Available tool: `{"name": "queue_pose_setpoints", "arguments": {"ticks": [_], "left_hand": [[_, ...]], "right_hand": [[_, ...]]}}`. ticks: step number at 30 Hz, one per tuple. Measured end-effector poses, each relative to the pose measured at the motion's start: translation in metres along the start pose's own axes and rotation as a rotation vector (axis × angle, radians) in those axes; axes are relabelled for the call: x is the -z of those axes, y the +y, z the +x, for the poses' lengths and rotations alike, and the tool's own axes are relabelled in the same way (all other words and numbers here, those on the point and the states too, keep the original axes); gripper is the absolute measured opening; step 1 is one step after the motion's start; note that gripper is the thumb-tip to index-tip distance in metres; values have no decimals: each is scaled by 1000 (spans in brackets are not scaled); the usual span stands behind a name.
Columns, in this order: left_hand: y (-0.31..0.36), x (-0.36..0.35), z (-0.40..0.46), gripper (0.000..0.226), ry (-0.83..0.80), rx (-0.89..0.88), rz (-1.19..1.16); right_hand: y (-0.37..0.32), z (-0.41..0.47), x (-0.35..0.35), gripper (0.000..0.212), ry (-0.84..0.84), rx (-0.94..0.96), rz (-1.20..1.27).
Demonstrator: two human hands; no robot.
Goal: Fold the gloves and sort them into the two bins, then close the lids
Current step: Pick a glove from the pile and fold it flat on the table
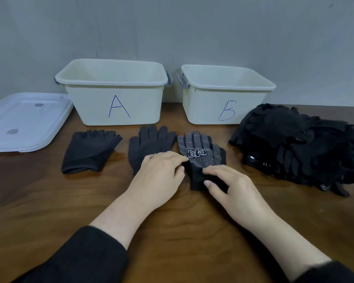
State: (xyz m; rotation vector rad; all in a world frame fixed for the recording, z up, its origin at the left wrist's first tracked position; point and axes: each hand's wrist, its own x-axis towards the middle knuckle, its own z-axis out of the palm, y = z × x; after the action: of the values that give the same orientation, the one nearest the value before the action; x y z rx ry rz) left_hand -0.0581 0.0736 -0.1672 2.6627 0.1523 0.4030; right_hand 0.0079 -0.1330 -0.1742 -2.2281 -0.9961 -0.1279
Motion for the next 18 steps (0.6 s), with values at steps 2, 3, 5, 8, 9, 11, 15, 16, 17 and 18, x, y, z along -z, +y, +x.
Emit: {"name": "queue_pose_setpoints", "arguments": {"ticks": [2,3,5,8,9,11,15,16,17,18], "left_hand": [[2,-5,0,37,-33,-12,30],[3,-6,0,39,-27,-9,40],[7,-8,1,44,16,15,43],[10,-10,6,47,39,31,61],[11,-12,9,47,47,36,73],[12,-16,15,45,75,50,96],[13,-20,23,47,4,56,157],[12,-21,24,48,-18,54,159],[10,-21,24,49,-30,53,152],[8,-21,24,49,-37,52,140]], "right_hand": [[0,0,1,21,6,-3,37],[0,-1,1,20,24,-17,62],[4,0,2,16,91,-38,95],[18,11,4,13,197,-78,72],[25,17,3,14,213,-107,43],[35,30,2,18,200,-191,-25],[38,52,-6,27,163,-259,-99],[38,57,-8,27,157,-270,-100],[38,60,-9,27,150,-279,-104],[38,63,-10,27,142,-282,-107]]}}
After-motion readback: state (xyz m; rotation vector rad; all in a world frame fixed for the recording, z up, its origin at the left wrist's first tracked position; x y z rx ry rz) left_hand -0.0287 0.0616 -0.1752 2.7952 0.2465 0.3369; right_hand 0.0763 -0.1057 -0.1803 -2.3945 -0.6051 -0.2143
